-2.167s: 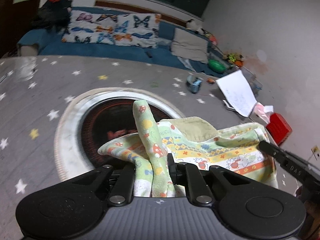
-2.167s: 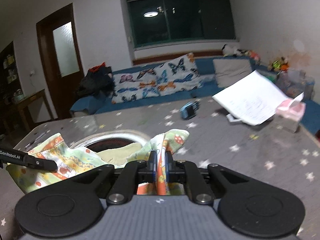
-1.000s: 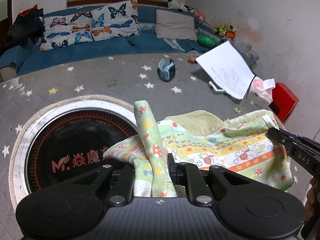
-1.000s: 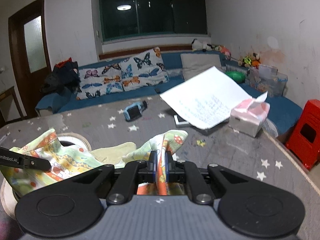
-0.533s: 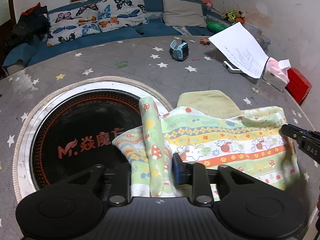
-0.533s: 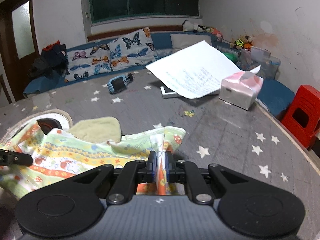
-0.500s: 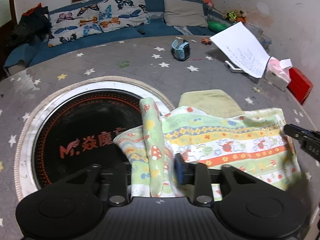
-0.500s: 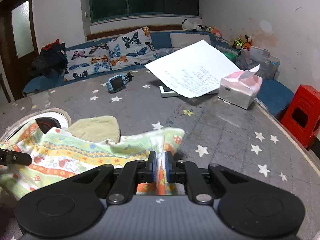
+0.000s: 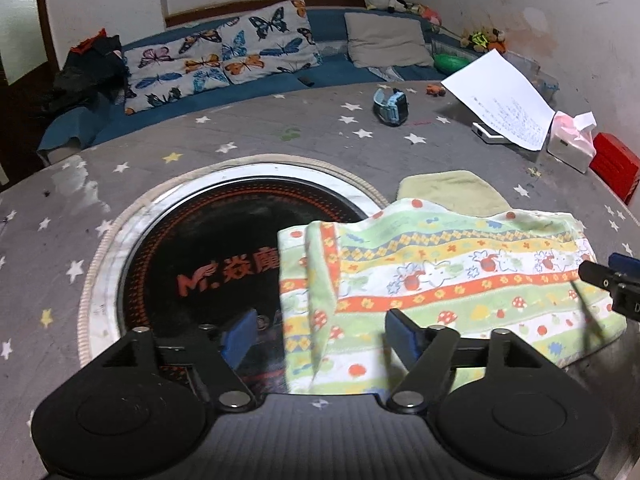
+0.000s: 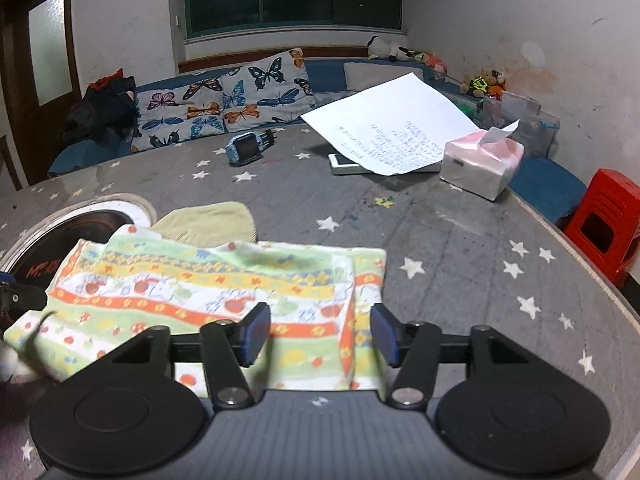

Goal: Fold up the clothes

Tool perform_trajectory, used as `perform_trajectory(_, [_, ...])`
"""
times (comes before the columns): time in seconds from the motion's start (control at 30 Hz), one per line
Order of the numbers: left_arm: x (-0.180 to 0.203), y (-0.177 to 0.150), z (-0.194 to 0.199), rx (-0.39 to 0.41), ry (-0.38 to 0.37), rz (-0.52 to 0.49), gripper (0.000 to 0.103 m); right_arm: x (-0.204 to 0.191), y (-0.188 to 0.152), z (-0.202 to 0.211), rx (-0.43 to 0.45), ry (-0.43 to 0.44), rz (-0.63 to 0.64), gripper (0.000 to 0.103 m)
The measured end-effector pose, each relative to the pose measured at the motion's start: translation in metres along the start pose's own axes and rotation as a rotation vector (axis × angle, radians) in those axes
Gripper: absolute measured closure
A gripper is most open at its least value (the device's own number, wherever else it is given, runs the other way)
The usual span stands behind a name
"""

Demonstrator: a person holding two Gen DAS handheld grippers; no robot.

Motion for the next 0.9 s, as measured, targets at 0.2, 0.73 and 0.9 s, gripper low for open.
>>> perform_trajectory(0.2, [-0.011, -0.014, 0.015, 0.033, 0.01, 0.023, 0.001, -0.008, -0.013, 0.011, 0.017, 0.008, -0.019, 0.019])
perform_trajectory(0.73, [-0.095, -0.047, 0.033, 0.022, 0.154, 0.151, 0.0, -0.001, -0.015, 0.021, 0.057, -0.04, -0.014, 0.006])
perform_trajectory(0.9, [-0.14, -0.048, 0.044, 0.025, 0.23, 0.175, 0.0, 0.025, 0.007, 0.024, 0.105, -0.1, -0.053, 0.003])
Point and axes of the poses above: each gripper's, at about its wrist camera, not at the fingertips, and z roughly against the way its jaws point, x to its right, y to its top, the point moved 2 cm from there along -z, roughly the way its jaws point, and after that the axes turned 8 degrees about -z, right-handed, at the moved point
